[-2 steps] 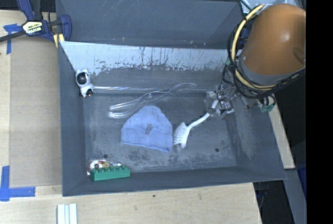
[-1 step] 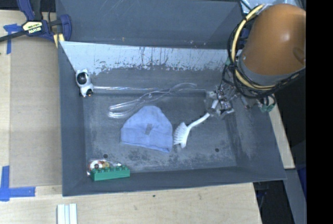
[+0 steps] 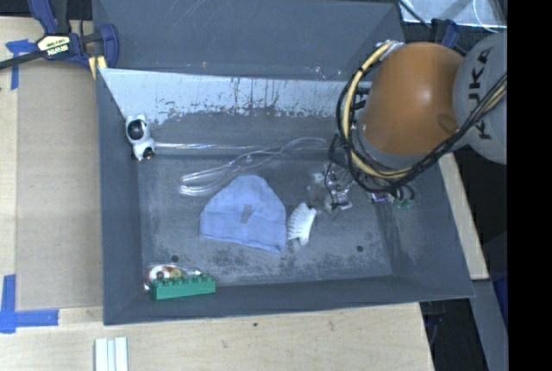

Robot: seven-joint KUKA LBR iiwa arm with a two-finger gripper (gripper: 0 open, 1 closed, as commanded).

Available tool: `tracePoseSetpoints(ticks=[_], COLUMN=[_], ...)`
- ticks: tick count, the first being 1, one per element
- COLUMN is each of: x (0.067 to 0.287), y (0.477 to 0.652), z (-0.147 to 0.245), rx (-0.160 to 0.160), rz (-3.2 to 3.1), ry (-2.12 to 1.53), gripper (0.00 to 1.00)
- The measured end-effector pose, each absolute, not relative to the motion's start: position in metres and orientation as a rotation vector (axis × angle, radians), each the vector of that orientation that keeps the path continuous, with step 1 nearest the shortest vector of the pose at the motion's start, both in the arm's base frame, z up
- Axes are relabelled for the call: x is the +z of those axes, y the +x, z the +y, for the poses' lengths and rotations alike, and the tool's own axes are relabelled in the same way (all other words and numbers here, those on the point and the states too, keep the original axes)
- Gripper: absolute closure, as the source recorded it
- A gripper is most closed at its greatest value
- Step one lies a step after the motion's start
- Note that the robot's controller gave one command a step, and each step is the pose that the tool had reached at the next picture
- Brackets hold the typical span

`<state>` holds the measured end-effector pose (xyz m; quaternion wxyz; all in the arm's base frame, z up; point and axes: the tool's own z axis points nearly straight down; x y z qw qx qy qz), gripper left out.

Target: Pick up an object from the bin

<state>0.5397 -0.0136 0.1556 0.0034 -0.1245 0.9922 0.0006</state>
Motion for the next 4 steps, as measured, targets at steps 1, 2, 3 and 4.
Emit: tracePoseSetpoints(ticks=[1,2,3,4], x=[0.164,0.163,0.142,0.106], y=[0.58,0.579,0.561,0.6], z=[0.028,0.026,-0.015,-0.038], rx=[-0.007,-0.008,-0.005,-0.004], rz=[3.048,3.052,3.101,3.11], ry=[-0.651,-0.645,-0.322,-0.214], gripper=[0.0,0.0,0.0,0.0])
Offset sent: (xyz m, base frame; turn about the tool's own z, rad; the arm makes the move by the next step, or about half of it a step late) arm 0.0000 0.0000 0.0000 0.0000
